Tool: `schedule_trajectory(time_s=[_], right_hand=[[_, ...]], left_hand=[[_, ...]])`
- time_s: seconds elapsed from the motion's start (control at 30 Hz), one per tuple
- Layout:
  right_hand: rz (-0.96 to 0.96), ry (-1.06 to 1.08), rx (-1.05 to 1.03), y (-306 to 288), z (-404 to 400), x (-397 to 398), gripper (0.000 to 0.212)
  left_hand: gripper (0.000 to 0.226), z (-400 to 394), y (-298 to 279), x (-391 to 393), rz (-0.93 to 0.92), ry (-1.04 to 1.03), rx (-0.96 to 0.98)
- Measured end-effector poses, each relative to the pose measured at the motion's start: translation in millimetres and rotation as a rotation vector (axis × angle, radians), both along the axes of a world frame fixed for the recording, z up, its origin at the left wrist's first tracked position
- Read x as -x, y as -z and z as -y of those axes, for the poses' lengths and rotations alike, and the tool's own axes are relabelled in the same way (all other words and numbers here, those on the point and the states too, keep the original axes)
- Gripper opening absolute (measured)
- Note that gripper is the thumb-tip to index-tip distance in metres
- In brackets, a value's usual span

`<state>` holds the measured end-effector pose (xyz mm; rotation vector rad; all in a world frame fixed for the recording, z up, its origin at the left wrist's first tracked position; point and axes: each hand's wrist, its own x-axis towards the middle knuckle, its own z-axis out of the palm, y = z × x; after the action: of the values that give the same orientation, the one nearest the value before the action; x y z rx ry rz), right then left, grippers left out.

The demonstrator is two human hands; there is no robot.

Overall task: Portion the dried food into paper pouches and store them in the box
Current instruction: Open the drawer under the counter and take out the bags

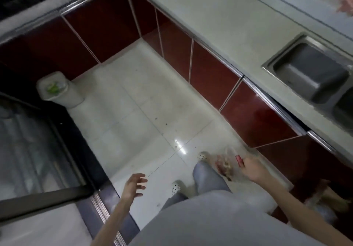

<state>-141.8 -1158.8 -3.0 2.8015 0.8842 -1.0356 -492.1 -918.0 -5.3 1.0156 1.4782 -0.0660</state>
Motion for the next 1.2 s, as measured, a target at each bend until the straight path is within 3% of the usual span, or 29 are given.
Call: schedule_trajectory(time_s=[0.17, 0.3, 0.43, 0.67, 0.9, 1.2], right_hand=[[-0.142, 0.012, 0.053, 14.1, -15.4, 16.1, 0.058], [-0.156, -0.108, 0.131, 24.8, -41.1, 12.7, 0.042], [-0.187, -0.110, 0.201, 25.8, -91.1, -8.8, 0.050], [-0.181, -0.248, 0.161, 25.6, -197.4, -67.8, 0.032], [-0.134, -0.318, -0.024, 9.3, -314.1, -108.6, 0.055], [-0.080, -0.385, 0.019, 19.6, -436.6, -128.8, 0.059]], left_hand=[[0.024, -13.7, 9.3, 18.5, -0.021, -0.110, 0.039], [0.024, -38.8, 15.5, 9.7, -0.002, -0.132, 0.011], [0.025, -83.3, 17.5, -14.1, -0.029, -0.130, 0.001], [0.025, -163.1, 9.6, -58.0, 0.011, -0.171, -0.103], [0.022, -186.0, 23.0, -57.7, -0.008, -0.303, -0.053], [0.020, -264.5, 47.9, -51.1, 0.035, -0.369, 0.016]])
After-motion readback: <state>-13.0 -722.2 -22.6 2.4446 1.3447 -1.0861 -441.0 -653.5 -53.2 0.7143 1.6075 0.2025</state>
